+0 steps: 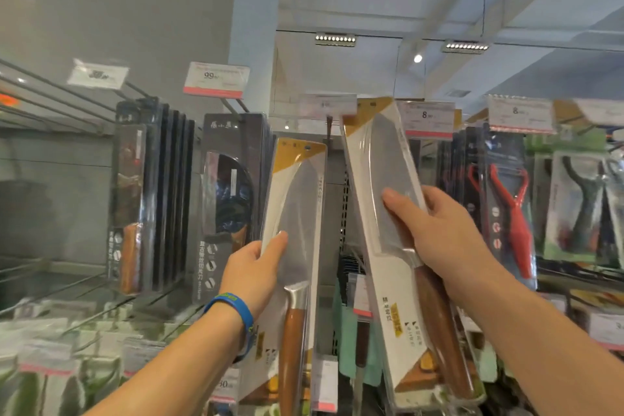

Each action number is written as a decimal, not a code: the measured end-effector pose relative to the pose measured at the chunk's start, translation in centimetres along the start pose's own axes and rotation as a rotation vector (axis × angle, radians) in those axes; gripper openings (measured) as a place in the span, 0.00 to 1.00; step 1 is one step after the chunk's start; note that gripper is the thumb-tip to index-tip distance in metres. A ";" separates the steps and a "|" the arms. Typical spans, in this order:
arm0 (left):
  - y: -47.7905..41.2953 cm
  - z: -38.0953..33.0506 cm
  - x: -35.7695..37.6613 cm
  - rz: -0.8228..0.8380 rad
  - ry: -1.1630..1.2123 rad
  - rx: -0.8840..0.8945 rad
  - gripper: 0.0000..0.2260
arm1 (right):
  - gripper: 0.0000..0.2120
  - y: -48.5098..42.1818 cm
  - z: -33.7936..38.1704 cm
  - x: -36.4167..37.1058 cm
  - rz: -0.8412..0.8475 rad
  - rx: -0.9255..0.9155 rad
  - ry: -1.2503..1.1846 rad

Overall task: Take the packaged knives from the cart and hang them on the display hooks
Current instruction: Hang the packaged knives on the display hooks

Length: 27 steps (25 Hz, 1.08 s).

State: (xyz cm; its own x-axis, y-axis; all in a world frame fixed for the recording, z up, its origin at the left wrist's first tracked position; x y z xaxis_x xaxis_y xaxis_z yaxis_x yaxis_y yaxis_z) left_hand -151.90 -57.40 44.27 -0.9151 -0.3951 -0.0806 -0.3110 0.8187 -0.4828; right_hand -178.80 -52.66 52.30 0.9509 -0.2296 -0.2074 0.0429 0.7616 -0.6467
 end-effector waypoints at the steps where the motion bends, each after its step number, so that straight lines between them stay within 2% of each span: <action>1: -0.2 -0.7 0.1 0.002 -0.020 0.027 0.24 | 0.16 -0.1 0.5 -0.3 -0.024 -0.019 0.013; 4: -0.9 -2.8 0.8 0.025 -0.025 0.153 0.21 | 0.17 -0.1 1.9 -0.8 -0.076 -0.065 0.100; 7: -2.5 -3.9 0.9 0.015 -0.026 0.231 0.24 | 0.14 0.3 2.5 -1.1 -0.119 -0.082 0.133; 16: -6.2 -3.8 0.0 0.028 0.001 0.250 0.25 | 0.12 1.1 3.4 0.4 -0.183 -0.140 0.130; 21: -7.6 -4.0 0.7 0.032 -0.096 0.262 0.25 | 0.12 0.1 3.4 0.5 -0.225 -0.131 0.136; 27: -8.1 -4.0 2.0 0.109 -0.120 0.284 0.27 | 0.14 -0.4 2.6 0.7 -0.221 -0.124 0.117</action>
State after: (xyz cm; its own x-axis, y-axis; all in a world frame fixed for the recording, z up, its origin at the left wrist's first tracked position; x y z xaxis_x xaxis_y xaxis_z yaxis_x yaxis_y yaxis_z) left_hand -152.22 -63.13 51.55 -0.8970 -0.3719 -0.2388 -0.1139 0.7167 -0.6880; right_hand -177.39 -51.55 54.31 0.8806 -0.4557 -0.1299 0.2007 0.6069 -0.7690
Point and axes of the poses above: each hand's wrist, its own y-axis away from the middle knuckle, its own x-axis out of the palm, z = x × y, the point moved 6 cm from there along -y, towards the middle knuckle, and after that the axes turned 5 degrees about z, right-handed, at the moved point
